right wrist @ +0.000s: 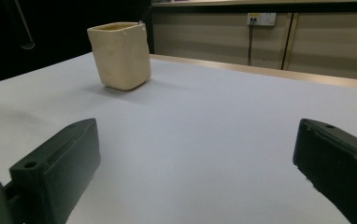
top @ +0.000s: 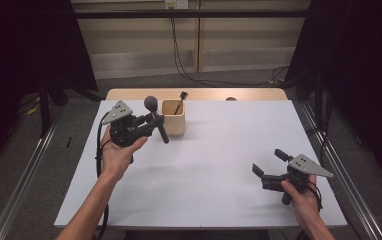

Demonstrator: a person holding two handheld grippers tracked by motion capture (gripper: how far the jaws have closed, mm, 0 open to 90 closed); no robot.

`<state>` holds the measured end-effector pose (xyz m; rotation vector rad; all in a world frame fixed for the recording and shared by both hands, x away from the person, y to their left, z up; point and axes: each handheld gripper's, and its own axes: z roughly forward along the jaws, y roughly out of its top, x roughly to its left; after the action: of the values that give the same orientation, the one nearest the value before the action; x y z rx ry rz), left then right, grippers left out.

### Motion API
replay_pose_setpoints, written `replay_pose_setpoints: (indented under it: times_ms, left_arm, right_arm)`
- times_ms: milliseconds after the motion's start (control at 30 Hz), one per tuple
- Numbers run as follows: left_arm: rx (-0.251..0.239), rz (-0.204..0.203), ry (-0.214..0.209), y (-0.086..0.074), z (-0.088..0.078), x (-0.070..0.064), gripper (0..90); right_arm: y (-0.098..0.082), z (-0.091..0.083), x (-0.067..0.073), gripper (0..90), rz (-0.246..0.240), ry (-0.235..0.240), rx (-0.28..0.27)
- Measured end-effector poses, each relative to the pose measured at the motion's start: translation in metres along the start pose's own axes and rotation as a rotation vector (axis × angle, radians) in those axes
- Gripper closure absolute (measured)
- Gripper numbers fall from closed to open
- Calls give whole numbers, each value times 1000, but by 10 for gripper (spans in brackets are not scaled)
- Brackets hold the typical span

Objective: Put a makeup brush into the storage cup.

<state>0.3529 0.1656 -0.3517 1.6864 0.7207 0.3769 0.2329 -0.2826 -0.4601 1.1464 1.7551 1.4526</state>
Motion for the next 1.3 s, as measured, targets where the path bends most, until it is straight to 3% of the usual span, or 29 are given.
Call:
replay_pose_setpoints:
  times_ms: [200, 433, 867, 1300]
  left_arm:
    - [-21, -10, 2, 9, 1, 6, 704]
    - [-7, -2, 16, 20, 10, 14, 704]
    - [-22, 10, 20, 39, 21, 16, 703]
    - [-34, 25, 63, 52, 35, 28, 704]
  right_arm:
    - [-2, 0, 3, 7, -18, 29, 10]
    - [-2, -1, 6, 5, -18, 43, 10]
    - [-3, -2, 6, 6, -18, 35, 10]
    - [-3, -3, 5, 6, -14, 36, 9]
